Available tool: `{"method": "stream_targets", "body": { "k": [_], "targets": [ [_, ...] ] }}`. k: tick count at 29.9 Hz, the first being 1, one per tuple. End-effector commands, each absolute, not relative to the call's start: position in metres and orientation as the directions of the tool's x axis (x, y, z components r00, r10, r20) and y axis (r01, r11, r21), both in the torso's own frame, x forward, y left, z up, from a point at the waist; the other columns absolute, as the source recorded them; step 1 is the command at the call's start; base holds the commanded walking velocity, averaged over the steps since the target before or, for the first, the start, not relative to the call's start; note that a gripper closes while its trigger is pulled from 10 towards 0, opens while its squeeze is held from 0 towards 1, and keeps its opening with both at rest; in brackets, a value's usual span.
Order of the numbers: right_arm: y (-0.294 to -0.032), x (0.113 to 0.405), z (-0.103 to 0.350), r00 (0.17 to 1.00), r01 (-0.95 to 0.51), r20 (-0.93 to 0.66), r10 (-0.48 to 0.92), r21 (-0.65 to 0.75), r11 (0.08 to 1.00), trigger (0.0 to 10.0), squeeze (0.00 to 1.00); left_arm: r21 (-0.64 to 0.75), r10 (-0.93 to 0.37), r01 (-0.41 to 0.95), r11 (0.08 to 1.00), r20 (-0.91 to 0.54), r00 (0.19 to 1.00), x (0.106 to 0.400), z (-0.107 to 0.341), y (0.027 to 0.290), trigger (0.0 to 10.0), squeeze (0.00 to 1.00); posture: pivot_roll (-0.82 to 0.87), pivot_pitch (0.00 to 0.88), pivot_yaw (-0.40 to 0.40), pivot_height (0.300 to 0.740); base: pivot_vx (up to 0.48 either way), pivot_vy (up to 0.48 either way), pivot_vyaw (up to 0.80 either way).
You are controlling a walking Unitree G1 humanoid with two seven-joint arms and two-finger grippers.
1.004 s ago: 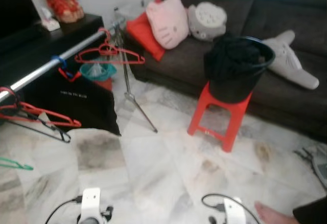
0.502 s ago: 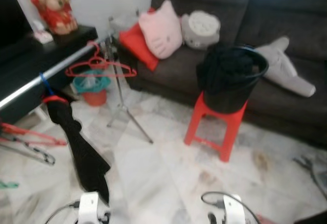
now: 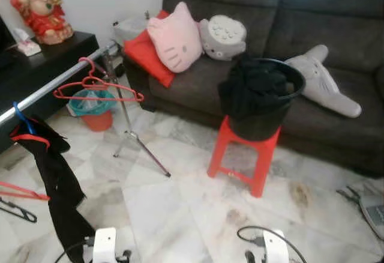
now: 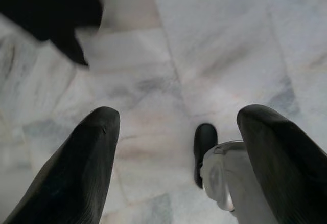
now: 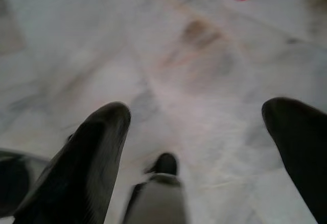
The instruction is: Hang hanger
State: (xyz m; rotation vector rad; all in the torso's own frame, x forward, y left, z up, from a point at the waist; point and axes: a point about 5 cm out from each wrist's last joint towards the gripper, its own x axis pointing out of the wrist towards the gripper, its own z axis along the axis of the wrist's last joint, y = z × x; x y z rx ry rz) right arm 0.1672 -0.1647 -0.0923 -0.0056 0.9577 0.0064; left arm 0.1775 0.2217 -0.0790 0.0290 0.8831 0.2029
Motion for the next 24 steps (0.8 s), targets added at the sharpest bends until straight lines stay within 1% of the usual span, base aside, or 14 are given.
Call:
{"method": "stream_targets", "body": {
  "k": [1,9,12,14,24],
  "targets": [
    [-0.1669,0.1668,-0.0923,0.576,-0.005,-0.817,-0.002,-0.006,1.000,10.0,0.00,0.107,0.185,-0.163,0.981,-0.768,0.612,0.1756,-0.0803,0.2199,10.0,0.00,0.00,0.000,0.004,0.728,0.266,0.000,0.00],
    [-0.1687,0.1662,-0.0924,0.573,-0.008,-0.820,-0.007,-0.014,1.000,10.0,0.00,0.104,0.183,-0.162,0.981,-0.770,0.611,0.1752,-0.0809,0.2181,10.0,0.00,0.00,0.000,0.003,0.728,0.267,0.000,0.00],
    [-0.1684,0.1669,-0.0921,0.577,-0.009,-0.817,-0.002,-0.009,1.000,10.0,0.00,0.103,0.183,-0.164,0.981,-0.770,0.611,0.1754,-0.0808,0.2180,10.0,0.00,0.00,0.000,0.004,0.728,0.269,0.000,-0.74],
    [-0.1686,0.1673,-0.0918,0.581,-0.006,-0.814,-0.003,-0.008,1.000,10.0,0.00,0.102,0.184,-0.166,0.981,-0.769,0.612,0.1757,-0.0807,0.2178,10.0,0.00,0.00,0.000,0.003,0.728,0.274,0.000,-0.41],
    [-0.1683,0.1688,-0.0911,0.587,-0.001,-0.809,-0.007,-0.010,1.000,10.0,0.00,0.101,0.185,-0.168,0.981,-0.766,0.616,0.1777,-0.0797,0.2184,10.0,0.00,0.00,0.000,0.004,0.728,0.270,0.000,0.00]
  ]
}}
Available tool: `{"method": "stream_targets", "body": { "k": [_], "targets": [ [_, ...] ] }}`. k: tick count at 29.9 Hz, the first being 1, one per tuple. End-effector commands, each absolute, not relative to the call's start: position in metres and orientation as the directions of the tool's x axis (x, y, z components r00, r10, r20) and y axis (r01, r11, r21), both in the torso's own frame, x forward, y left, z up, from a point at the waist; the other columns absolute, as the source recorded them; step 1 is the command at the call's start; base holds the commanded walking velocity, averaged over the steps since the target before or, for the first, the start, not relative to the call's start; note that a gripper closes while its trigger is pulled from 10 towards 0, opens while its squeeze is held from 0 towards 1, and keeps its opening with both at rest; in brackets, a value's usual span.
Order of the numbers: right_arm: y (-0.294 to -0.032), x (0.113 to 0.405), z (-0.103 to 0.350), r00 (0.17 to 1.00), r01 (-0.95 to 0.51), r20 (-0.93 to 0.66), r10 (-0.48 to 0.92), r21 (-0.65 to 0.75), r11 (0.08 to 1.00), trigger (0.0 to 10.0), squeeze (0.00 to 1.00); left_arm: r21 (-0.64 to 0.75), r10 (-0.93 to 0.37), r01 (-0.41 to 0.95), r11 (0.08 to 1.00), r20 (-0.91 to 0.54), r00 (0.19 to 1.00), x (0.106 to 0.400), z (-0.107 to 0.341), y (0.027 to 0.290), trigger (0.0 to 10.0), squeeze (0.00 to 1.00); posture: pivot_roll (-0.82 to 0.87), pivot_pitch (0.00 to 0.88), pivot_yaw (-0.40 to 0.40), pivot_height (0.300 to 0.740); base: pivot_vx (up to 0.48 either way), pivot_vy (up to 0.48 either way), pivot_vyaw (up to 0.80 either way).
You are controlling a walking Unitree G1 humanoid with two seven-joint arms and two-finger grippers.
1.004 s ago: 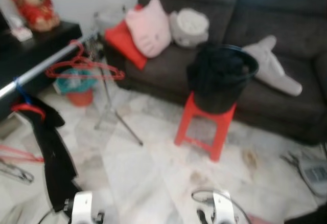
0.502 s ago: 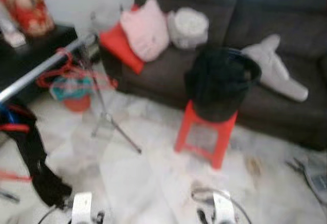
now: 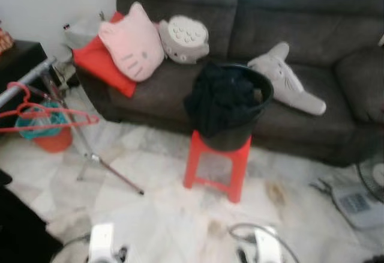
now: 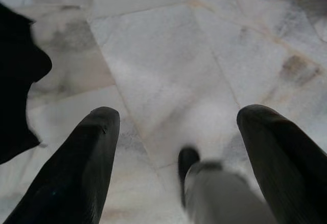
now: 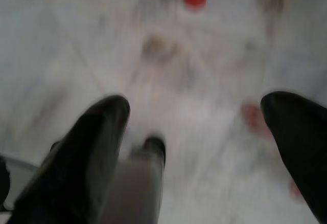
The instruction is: Hang hanger
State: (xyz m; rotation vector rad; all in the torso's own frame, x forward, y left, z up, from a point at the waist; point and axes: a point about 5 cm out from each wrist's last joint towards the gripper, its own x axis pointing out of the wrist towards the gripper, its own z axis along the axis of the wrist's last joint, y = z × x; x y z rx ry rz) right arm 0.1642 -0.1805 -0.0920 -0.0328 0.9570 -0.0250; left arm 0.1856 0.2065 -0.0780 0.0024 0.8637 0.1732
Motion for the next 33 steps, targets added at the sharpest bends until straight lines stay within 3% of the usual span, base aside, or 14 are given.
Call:
{"method": "stream_targets", "body": {
  "k": [1,33],
  "targets": [
    [-0.1682,0.1689,-0.0910,0.588,0.001,-0.809,-0.008,-0.009,1.000,10.0,0.00,0.101,0.185,-0.168,0.981,-0.766,0.616,0.1778,-0.0796,0.2185,10.0,0.00,0.00,0.000,0.004,0.728,0.270,0.000,0.00],
    [-0.1682,0.1714,-0.0896,0.603,0.019,-0.797,-0.025,-0.017,1.000,10.0,0.00,0.104,0.187,-0.168,0.980,-0.763,0.619,0.1801,-0.0782,0.2203,10.0,0.00,-0.01,0.000,0.010,0.728,0.269,0.000,0.00]
  ]
}}
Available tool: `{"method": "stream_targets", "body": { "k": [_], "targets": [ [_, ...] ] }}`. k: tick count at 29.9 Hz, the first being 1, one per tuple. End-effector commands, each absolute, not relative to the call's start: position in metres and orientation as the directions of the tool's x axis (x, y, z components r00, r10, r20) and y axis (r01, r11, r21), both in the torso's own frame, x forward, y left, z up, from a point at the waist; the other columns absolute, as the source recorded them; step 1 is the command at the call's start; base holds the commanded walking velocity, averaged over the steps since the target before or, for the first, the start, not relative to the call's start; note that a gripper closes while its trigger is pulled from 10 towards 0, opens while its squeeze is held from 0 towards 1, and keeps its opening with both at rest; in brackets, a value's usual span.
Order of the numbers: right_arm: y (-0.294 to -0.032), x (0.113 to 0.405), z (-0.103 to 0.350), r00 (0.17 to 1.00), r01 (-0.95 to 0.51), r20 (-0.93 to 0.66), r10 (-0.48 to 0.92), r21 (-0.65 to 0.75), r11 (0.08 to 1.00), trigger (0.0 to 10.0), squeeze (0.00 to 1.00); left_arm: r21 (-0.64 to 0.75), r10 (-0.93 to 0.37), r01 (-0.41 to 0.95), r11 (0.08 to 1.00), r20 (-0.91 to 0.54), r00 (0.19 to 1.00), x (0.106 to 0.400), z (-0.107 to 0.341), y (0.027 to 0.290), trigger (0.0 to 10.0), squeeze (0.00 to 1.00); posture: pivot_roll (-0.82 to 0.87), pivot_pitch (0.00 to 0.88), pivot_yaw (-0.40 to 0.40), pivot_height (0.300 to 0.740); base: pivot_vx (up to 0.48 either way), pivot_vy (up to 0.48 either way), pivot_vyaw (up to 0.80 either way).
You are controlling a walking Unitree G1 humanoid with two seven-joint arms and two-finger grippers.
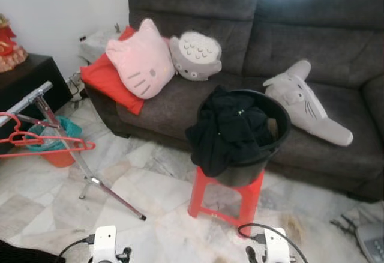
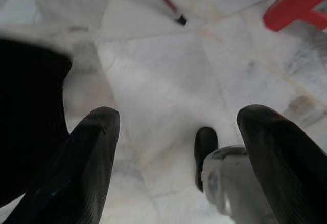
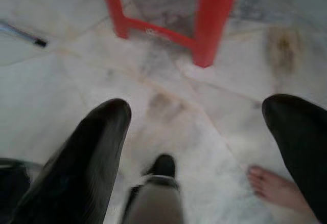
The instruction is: Hang hanger
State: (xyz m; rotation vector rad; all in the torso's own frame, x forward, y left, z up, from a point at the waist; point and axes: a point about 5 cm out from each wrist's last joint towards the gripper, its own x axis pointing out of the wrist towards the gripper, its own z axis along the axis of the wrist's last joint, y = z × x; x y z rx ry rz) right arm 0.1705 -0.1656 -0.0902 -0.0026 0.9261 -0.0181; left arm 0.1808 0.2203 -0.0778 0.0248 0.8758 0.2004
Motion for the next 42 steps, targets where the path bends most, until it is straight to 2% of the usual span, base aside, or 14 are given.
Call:
{"method": "stream_targets", "body": {
  "k": [1,6,14,23,33,36,38,42],
  "targets": [
    [-0.168,0.171,-0.090,0.603,0.019,-0.797,-0.025,-0.017,1.000,10.0,0.00,0.104,0.187,-0.168,0.980,-0.763,0.619,0.180,-0.078,0.220,10.0,0.00,-0.01,0.000,0.010,0.728,0.270,0.000,0.00],
    [-0.168,0.172,-0.090,0.604,0.014,-0.797,-0.022,-0.017,1.000,10.0,0.00,0.110,0.190,-0.166,0.980,-0.763,0.618,0.180,-0.078,0.220,10.0,0.00,-0.01,0.000,0.009,0.728,0.264,0.000,0.00],
    [-0.169,0.172,-0.089,0.621,0.031,-0.783,-0.037,-0.022,0.999,10.0,0.00,0.111,0.195,-0.171,0.979,-0.757,0.623,0.181,-0.078,0.220,10.0,0.00,-0.01,0.000,0.008,0.728,0.000,0.000,0.00],
    [-0.170,0.180,-0.081,0.707,0.040,-0.706,-0.046,-0.025,0.999,10.0,0.00,0.114,0.199,-0.174,0.978,-0.756,0.623,0.182,-0.077,0.219,10.0,0.00,-0.03,0.000,0.005,0.728,0.000,0.000,0.00],
    [-0.169,0.185,-0.076,0.754,-0.022,-0.656,-0.026,-0.065,0.998,10.0,0.00,0.120,0.207,-0.179,0.976,-0.756,0.622,0.183,-0.077,0.221,10.0,0.00,-0.06,0.000,0.001,0.728,0.000,0.000,0.00],
    [-0.186,0.198,-0.054,0.883,-0.022,-0.469,-0.016,-0.076,0.997,10.0,0.00,0.121,0.209,-0.182,0.976,-0.754,0.622,0.184,-0.076,0.221,10.0,0.00,-0.06,0.000,0.000,0.728,0.000,0.000,0.00],
    [-0.190,0.200,-0.045,0.912,-0.022,-0.411,-0.010,-0.072,0.997,10.0,0.00,0.121,0.210,-0.183,0.976,-0.753,0.623,0.184,-0.076,0.221,10.0,0.00,-0.06,0.000,0.000,0.728,0.000,0.000,0.00],
    [-0.201,0.188,-0.061,0.853,-0.008,-0.521,-0.023,-0.057,0.998,10.0,0.00,0.122,0.210,-0.181,0.976,-0.752,0.624,0.185,-0.076,0.221,10.0,0.00,-0.08,0.000,0.003,0.728,0.000,0.000,0.00]
  ]
}}
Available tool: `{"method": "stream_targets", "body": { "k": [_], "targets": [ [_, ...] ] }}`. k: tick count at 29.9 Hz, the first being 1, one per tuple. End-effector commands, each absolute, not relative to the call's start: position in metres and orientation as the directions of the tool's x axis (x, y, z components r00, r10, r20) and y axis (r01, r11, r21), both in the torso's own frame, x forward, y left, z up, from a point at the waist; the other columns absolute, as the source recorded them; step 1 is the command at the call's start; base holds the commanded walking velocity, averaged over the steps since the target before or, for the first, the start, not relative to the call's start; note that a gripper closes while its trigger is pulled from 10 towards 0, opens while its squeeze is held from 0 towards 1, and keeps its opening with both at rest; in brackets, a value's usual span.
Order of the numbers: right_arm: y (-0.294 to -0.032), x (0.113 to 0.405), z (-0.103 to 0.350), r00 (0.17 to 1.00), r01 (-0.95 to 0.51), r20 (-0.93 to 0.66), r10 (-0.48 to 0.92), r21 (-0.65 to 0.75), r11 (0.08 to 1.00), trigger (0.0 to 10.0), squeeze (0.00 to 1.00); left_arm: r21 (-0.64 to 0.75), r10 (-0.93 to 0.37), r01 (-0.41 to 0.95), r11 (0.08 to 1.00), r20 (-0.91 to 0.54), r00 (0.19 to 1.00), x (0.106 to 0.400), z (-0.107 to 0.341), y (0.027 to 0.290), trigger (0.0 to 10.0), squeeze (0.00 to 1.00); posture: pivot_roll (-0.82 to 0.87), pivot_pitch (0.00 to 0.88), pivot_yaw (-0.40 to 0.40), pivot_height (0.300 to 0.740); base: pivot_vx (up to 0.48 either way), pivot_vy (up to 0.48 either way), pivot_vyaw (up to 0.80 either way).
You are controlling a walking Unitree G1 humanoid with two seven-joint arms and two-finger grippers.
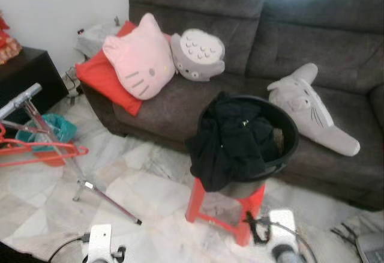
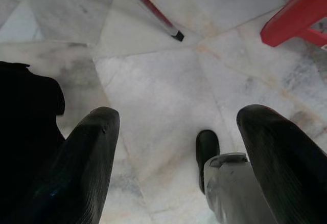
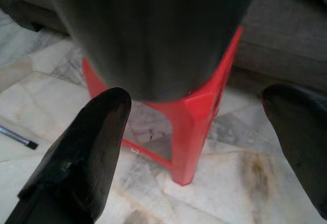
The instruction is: Hang hanger
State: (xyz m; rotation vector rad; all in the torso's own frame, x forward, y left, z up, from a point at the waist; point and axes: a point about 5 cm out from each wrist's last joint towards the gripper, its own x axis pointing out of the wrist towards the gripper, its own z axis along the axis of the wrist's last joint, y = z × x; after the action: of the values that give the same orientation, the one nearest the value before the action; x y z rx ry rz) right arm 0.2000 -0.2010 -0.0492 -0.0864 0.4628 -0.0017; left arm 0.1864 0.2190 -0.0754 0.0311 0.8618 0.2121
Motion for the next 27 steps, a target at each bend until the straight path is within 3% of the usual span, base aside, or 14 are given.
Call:
{"method": "stream_targets", "body": {
  "k": [1,4,14,18,27],
  "targets": [
    [-0.202,0.183,-0.065,0.829,0.001,-0.559,-0.034,-0.059,0.998,10.0,0.00,0.122,0.210,-0.181,0.976,-0.752,0.625,0.185,-0.076,0.221,10.0,0.00,-0.08,0.000,0.002,0.728,0.000,0.000,0.00],
    [-0.204,0.178,-0.069,0.808,0.006,-0.587,-0.049,-0.075,0.997,10.0,0.00,0.122,0.209,-0.180,0.976,-0.752,0.625,0.186,-0.075,0.221,10.0,0.00,-0.07,0.000,-0.002,0.728,0.000,0.000,0.00],
    [-0.208,0.180,-0.044,0.936,-0.010,-0.350,-0.034,-0.124,0.992,10.0,0.00,0.125,0.216,-0.186,0.975,-0.751,0.625,0.187,-0.075,0.221,10.0,0.00,-0.09,0.000,-0.003,0.728,0.000,0.000,0.00],
    [-0.207,0.193,-0.009,0.988,-0.024,-0.156,-0.005,-0.182,0.983,10.0,0.00,0.132,0.223,-0.188,0.973,-0.746,0.627,0.188,-0.074,0.221,10.0,0.00,-0.09,0.000,-0.012,0.728,0.000,0.000,0.00],
    [-0.195,0.226,0.063,0.995,-0.021,0.085,0.049,-0.306,0.952,10.0,0.00,0.133,0.224,-0.189,0.973,-0.747,0.627,0.188,-0.075,0.220,10.0,0.00,-0.10,0.000,-0.013,0.728,0.000,0.000,0.00]
  ]
}}
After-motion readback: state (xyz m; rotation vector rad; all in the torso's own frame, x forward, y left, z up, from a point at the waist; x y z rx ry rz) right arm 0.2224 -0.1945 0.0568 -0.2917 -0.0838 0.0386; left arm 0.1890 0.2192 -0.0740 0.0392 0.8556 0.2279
